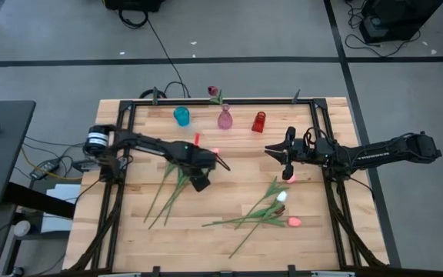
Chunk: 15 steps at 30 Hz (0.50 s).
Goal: Sort flowers into vase by color
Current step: Put the top left pink flower into the blue vase
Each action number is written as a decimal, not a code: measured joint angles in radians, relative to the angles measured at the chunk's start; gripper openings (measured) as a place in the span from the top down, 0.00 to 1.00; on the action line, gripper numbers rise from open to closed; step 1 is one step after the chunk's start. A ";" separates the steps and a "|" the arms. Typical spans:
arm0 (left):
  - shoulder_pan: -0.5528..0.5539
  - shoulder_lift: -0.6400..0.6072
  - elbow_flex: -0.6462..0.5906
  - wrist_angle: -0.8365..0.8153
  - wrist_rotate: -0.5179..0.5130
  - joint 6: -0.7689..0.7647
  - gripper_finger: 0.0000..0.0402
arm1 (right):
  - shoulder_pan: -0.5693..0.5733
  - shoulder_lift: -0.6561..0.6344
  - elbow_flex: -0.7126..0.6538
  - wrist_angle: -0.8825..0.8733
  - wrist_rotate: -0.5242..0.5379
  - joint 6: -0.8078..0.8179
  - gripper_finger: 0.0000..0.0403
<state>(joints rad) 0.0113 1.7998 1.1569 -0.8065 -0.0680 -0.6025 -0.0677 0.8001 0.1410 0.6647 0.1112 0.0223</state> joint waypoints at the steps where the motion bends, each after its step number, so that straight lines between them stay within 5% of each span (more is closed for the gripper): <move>1: 0.000 0.018 0.007 -0.011 -0.002 0.007 0.58 | 0.000 0.000 0.000 0.000 0.000 0.000 0.81; 10: 0.000 0.070 0.016 -0.009 -0.005 0.049 0.61 | 0.000 0.000 0.000 0.000 0.000 0.000 0.81; 15: -0.001 0.060 0.014 -0.005 -0.017 0.070 0.84 | 0.000 0.000 0.000 0.000 0.000 0.000 0.81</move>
<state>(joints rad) 0.0105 1.8597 1.1708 -0.8111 -0.0853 -0.5324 -0.0677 0.8001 0.1410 0.6645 0.1110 0.0223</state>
